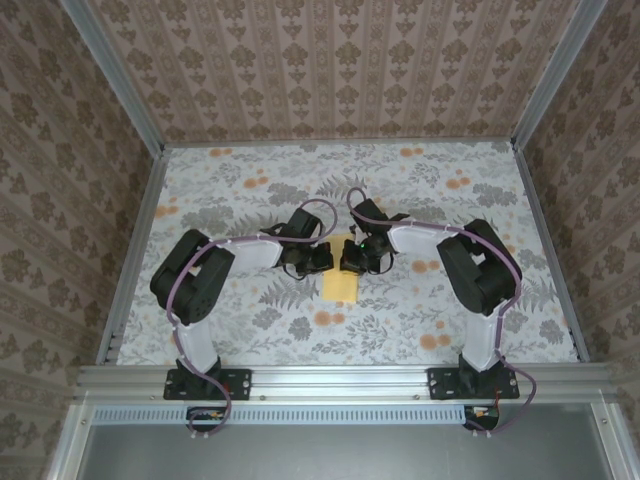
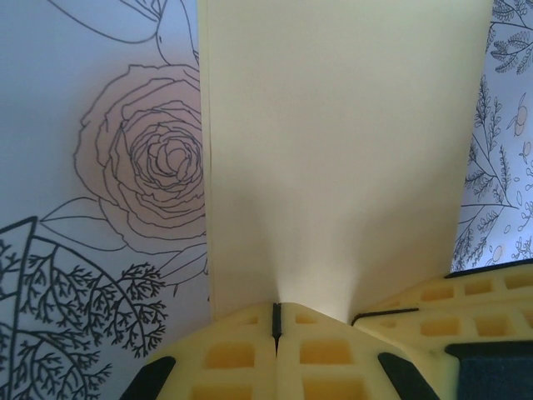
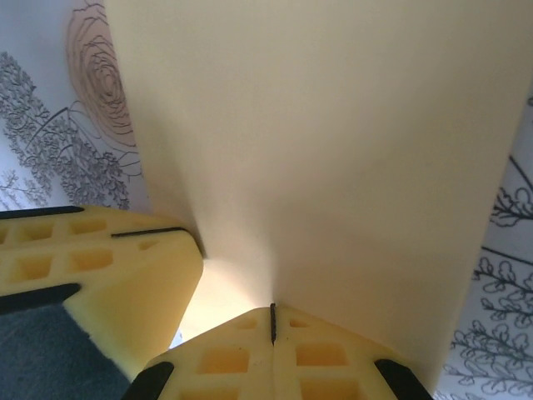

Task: Fold a paper plane with a square sheet of paper (pick it up from the middle)
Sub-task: Fold the square sheet of paper in half at the center of the table.

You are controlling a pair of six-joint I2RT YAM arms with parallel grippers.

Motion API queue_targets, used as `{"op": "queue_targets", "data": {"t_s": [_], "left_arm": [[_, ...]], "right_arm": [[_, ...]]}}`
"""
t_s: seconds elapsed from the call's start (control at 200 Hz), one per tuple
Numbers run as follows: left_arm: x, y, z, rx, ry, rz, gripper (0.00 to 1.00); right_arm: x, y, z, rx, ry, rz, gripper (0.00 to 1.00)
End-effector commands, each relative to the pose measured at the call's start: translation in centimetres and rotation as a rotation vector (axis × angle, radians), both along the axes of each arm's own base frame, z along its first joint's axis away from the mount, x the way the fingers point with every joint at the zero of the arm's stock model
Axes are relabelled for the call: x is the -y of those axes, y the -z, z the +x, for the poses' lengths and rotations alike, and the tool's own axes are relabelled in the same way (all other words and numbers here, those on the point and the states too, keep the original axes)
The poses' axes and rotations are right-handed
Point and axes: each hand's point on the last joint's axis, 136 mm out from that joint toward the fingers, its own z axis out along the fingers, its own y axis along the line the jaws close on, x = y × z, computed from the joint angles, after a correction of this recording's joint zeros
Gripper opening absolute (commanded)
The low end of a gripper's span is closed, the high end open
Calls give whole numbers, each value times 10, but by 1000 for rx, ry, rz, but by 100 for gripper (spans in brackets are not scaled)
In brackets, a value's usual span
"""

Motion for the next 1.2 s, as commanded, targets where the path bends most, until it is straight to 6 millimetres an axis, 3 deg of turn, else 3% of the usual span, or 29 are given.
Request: {"op": "queue_targets", "data": {"t_s": [0.0,0.435,0.655,0.895,1.195], "left_arm": [[-52,65,-42,-184,-41,269,1],[-70,80,-59,-244,-66,328,0],[-68,79,-57,-241,-64,325,0],[-65,75,-55,-235,-60,319,0],[-64,75,-55,-239,-55,318,0]], "right_arm": [[8,14,-5,-16,-14,-63,0],[38,17,-23,4,-33,47,0],[58,12,-17,23,17,59,0],[35,-40,13,162,21,182,0],[0,-23,31,137,-26,227,0]]}}
